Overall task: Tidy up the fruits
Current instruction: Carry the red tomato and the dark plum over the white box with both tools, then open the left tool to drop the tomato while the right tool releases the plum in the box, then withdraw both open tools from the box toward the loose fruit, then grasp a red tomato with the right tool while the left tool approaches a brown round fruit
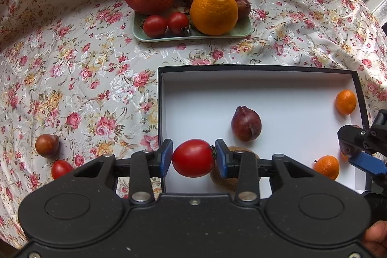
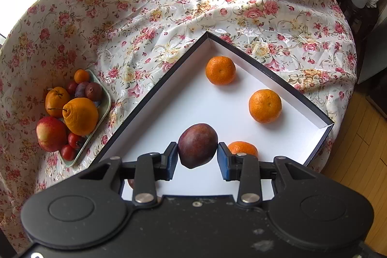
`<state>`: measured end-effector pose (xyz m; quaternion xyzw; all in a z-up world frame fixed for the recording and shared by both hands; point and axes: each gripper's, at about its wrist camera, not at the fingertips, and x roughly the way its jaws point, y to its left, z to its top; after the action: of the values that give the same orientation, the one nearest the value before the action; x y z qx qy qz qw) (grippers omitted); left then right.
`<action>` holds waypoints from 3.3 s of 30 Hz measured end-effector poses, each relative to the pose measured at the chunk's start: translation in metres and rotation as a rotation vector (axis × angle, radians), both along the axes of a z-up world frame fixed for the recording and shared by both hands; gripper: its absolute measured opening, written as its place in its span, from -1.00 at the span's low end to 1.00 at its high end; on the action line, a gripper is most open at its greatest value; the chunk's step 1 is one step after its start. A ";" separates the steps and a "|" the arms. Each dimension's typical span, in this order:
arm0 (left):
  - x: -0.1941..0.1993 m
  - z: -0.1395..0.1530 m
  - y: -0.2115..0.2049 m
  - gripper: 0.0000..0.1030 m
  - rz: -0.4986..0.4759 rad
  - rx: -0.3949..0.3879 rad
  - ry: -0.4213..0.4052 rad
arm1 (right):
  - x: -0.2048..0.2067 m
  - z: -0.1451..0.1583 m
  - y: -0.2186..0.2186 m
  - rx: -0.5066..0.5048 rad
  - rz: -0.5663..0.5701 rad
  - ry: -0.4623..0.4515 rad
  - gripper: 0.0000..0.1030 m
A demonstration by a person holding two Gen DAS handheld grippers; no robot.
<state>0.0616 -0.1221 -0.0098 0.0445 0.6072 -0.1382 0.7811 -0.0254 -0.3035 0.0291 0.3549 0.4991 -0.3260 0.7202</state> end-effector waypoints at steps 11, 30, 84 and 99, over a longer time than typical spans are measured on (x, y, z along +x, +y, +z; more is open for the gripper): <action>0.012 -0.005 0.003 -0.06 0.022 -0.021 0.035 | 0.013 0.001 -0.001 -0.039 0.006 0.001 -0.27; 0.015 0.009 0.026 -0.02 0.044 0.000 0.021 | 0.028 -0.003 0.018 -0.025 0.032 0.015 -0.27; 0.041 0.016 0.257 -0.01 0.333 0.102 0.002 | 0.106 -0.044 0.274 0.051 0.506 0.077 -0.27; 0.047 -0.002 0.314 -0.01 0.451 0.123 0.049 | 0.107 -0.044 0.308 0.082 0.599 0.068 -0.27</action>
<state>0.1087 0.1918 -0.0118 -0.0483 0.6279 0.0762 0.7730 0.0819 0.0041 -0.0145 0.2097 0.6180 -0.0904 0.7523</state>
